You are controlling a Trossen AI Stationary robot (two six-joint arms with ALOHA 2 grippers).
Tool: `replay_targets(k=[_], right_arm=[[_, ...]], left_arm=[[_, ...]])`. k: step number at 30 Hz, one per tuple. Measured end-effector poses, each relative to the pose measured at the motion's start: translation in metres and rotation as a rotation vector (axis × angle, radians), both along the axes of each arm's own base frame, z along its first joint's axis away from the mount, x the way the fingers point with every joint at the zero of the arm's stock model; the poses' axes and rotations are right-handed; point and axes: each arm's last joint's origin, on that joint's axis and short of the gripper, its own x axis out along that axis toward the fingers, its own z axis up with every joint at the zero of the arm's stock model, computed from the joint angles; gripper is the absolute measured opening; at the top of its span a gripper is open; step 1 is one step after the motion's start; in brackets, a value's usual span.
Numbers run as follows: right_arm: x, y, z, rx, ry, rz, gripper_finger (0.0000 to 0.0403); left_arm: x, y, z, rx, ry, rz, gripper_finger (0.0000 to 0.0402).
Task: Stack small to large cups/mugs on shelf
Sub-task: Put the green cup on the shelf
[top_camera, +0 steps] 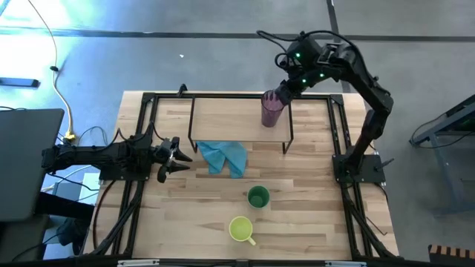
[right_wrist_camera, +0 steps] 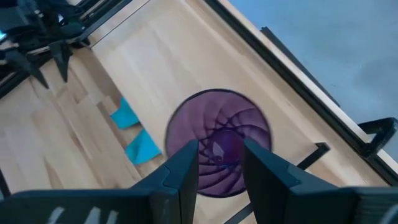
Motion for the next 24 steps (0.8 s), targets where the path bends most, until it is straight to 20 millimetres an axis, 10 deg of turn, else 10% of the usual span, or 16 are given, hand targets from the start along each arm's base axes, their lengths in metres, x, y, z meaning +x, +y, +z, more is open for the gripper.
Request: replay_targets(k=[24], right_arm=[[0.017, 0.122, 0.01, -0.153, -0.018, 0.374, 0.011]], left_arm=[[0.0, -0.002, 0.002, -0.075, -0.011, -0.062, 0.015]])
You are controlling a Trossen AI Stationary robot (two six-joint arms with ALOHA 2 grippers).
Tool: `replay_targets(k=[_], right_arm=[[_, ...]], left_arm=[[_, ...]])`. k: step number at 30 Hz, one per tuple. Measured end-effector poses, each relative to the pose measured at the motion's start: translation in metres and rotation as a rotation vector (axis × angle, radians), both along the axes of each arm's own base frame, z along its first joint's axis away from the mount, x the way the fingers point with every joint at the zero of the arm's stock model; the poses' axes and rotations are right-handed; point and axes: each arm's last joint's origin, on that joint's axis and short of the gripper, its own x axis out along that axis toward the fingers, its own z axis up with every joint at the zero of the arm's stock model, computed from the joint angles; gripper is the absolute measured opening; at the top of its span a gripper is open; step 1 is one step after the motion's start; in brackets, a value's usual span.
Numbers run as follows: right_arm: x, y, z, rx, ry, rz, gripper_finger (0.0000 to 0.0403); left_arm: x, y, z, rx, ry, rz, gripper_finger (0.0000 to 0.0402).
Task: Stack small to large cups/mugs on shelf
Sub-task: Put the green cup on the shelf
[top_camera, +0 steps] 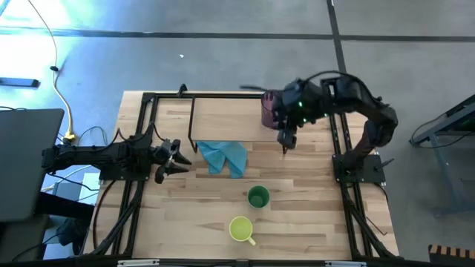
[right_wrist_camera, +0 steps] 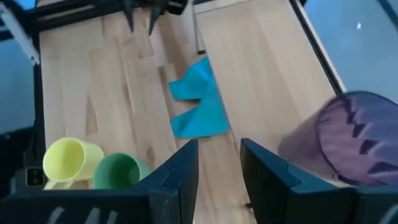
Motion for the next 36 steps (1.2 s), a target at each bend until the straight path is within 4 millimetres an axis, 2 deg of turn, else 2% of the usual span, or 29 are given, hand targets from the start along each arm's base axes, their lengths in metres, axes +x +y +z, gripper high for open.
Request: replay_targets(k=[11, 22, 31, 36], right_arm=[[-0.006, 0.055, 0.004, -0.132, -0.051, 0.113, 0.011], [-0.01, 0.084, 0.008, -0.218, -0.116, 0.217, 0.011], [-0.013, 0.094, 0.009, -0.263, -0.127, 0.235, 0.011], [-0.015, 0.097, 0.009, -0.267, -0.128, 0.25, 0.011]], left_arm=[[0.003, -0.01, 0.012, 0.002, -0.118, -0.065, 0.015], [0.004, -0.026, 0.019, 0.136, -0.211, -0.046, 0.015], [0.002, -0.031, 0.073, 0.36, -0.394, -0.015, 0.015], [0.006, -0.03, 0.097, 0.429, -0.371, 0.009, 0.015]])
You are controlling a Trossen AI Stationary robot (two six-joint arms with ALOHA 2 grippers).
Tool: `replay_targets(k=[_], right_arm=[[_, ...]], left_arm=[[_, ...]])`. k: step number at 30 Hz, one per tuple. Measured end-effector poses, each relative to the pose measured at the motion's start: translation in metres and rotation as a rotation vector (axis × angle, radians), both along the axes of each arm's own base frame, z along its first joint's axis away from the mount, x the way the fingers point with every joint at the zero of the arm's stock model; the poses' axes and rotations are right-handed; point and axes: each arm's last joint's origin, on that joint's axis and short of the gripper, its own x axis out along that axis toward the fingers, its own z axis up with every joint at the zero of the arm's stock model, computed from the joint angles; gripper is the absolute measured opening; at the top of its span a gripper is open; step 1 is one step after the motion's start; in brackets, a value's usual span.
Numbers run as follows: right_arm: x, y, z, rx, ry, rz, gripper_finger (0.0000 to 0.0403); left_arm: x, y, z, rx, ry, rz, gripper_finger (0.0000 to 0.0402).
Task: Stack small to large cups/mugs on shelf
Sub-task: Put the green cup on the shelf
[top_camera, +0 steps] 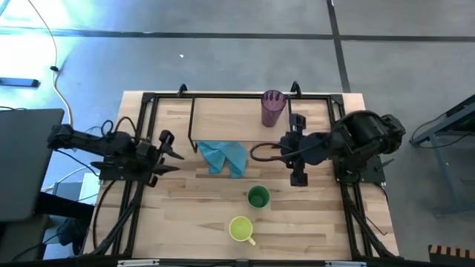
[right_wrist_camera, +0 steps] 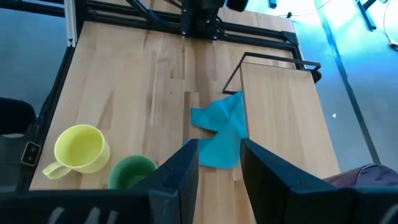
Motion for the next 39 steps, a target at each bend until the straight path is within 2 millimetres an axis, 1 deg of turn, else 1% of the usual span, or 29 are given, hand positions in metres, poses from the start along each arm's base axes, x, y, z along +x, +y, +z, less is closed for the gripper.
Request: replay_targets(k=[3, 6, 14, 21, 25, 32, 39], right_arm=[[-0.001, 0.002, 0.0, -0.016, 0.0, 0.019, 0.011], [-0.001, 0.003, 0.0, -0.041, -0.006, 0.011, 0.011], [-0.008, 0.014, 0.002, -0.113, -0.031, 0.016, 0.011], [-0.029, 0.03, 0.006, -0.177, -0.084, -0.024, 0.011], [-0.042, 0.042, 0.008, -0.206, -0.123, -0.046, 0.011], [-0.061, 0.06, 0.007, -0.235, -0.175, -0.062, 0.011], [-0.076, 0.076, 0.009, -0.247, -0.232, -0.04, 0.011]], left_arm=[[0.01, 0.0, 0.011, 0.011, 0.068, 0.027, 0.015], [0.025, -0.002, 0.019, 0.022, 0.163, 0.049, 0.015], [0.083, -0.008, 0.033, 0.049, 0.348, 0.058, 0.015], [0.135, -0.014, 0.032, 0.07, 0.488, 0.058, 0.015], [0.158, -0.017, 0.032, 0.076, 0.527, 0.063, 0.015], [0.188, -0.02, 0.033, 0.112, 0.581, 0.083, 0.015], [0.211, -0.022, 0.032, 0.143, 0.618, 0.079, 0.015]])
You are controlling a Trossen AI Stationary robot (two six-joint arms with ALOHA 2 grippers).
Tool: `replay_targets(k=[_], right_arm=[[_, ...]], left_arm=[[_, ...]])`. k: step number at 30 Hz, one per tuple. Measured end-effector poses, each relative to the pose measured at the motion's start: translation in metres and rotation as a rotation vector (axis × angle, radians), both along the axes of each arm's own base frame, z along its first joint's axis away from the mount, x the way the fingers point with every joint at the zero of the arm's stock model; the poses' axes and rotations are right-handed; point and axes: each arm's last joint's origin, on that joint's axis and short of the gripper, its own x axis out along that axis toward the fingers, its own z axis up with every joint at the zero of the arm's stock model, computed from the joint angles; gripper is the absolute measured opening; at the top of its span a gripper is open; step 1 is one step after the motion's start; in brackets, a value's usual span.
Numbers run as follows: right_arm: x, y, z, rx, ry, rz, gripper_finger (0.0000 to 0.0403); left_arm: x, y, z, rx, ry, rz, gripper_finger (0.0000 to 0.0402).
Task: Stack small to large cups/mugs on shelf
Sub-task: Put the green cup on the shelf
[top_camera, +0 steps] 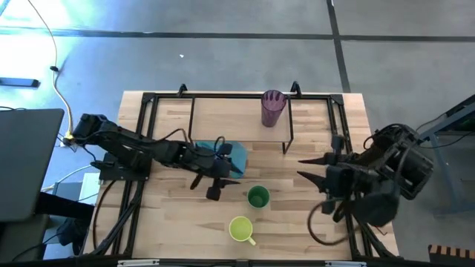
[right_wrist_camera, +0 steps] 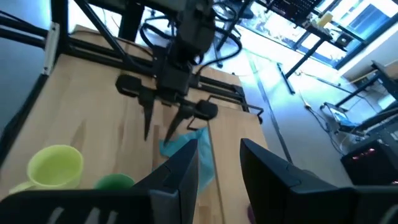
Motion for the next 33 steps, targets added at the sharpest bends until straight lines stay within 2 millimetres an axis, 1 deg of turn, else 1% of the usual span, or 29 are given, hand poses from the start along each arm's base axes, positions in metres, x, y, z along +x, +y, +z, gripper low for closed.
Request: replay_targets(k=[5, 13, 18, 31, 33], right_arm=[[-0.009, 0.009, 0.001, 0.001, -0.029, 0.018, 0.011], [-0.018, 0.017, 0.001, 0.003, -0.05, 0.043, 0.011], [-0.02, 0.019, 0.001, 0.002, -0.063, 0.042, 0.011], [-0.021, 0.019, 0.001, -0.021, -0.076, 0.036, 0.011], [-0.02, 0.02, -0.001, -0.037, -0.074, 0.032, 0.011]], left_arm=[[0.013, -0.002, -0.003, 0.01, 0.027, -0.004, 0.015], [0.028, -0.003, -0.008, 0.02, 0.076, -0.007, 0.015], [0.032, -0.004, -0.014, 0.021, 0.109, -0.013, 0.015], [0.032, -0.004, -0.014, 0.019, 0.108, -0.013, 0.015], [0.032, -0.004, -0.014, 0.019, 0.108, -0.014, 0.015]])
